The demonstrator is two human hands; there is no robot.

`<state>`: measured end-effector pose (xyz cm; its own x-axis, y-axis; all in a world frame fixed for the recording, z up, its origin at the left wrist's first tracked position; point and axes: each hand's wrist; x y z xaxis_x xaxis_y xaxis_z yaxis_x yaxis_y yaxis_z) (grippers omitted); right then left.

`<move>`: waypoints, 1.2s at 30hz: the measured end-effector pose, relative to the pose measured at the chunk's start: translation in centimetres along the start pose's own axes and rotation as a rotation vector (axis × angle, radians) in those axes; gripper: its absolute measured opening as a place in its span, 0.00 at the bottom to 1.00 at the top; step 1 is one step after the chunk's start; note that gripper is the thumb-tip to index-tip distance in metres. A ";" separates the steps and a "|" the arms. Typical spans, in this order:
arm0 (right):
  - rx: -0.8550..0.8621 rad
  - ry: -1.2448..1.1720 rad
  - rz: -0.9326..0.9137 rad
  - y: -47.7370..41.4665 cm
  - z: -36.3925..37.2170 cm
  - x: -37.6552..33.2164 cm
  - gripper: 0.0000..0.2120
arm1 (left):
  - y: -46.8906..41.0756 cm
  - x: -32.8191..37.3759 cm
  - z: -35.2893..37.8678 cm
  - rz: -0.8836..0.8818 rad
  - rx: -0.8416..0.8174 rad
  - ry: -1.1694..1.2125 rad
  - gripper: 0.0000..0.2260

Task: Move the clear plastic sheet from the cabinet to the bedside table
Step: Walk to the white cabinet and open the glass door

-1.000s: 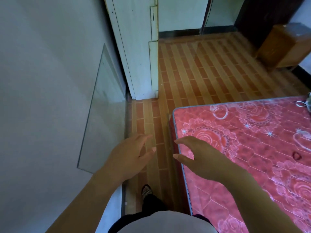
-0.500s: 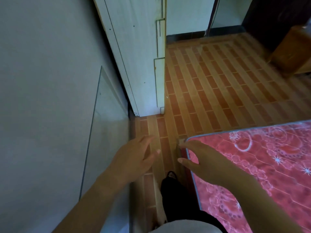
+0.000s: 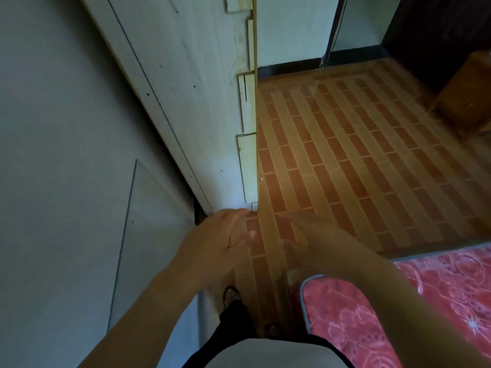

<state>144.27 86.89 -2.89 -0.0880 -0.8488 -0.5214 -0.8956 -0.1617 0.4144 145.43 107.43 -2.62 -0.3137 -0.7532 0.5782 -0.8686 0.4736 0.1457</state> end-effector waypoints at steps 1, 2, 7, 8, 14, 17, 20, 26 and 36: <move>0.011 0.008 -0.016 -1.6 -0.6 -0.2 0.19 | -1.6 -0.4 -0.6 0.008 0.004 -0.002 0.21; 0.028 0.010 -0.018 -3.2 -1.2 -0.4 0.20 | -3.2 -1.0 -1.2 0.020 0.008 -0.006 0.21; 0.106 0.011 0.060 -9.5 -4.8 -1.5 0.22 | -11.2 -4.3 -5.3 0.091 -0.016 -0.036 0.23; 0.121 0.006 0.070 -10.6 -5.6 -1.8 0.22 | -12.7 -4.8 -6.2 0.109 -0.023 -0.049 0.23; 0.214 0.018 0.161 -16.4 -10.0 -2.2 0.23 | -22.1 -5.7 -8.9 0.226 -0.085 -0.072 0.22; 0.253 -0.044 0.186 -17.5 -11.5 -0.4 0.25 | -26.2 -4.8 -8.7 0.295 -0.166 -0.062 0.23; 0.263 -0.081 0.258 -18.5 -13.4 1.6 0.25 | -30.2 -3.5 -8.5 0.371 -0.238 -0.050 0.23; 0.289 -0.133 0.334 -23.1 -19.0 6.4 0.25 | -39.8 -0.1 -8.0 0.447 -0.253 -0.053 0.23; 0.241 -0.060 0.328 -32.5 -33.0 18.8 0.25 | -58.1 8.1 -6.1 0.375 -0.227 -0.071 0.24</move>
<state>186.12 59.57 -1.51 -0.4050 -0.8035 -0.4363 -0.8916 0.2414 0.3832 195.72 76.60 -1.47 -0.6236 -0.5359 0.5692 -0.5860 0.8024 0.1135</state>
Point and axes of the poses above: each hand's wrist, its own y-axis away from the middle knuckle, its own z-axis out of the palm, x = y × z, and after that the axes turned 7 degrees about z, right-handed
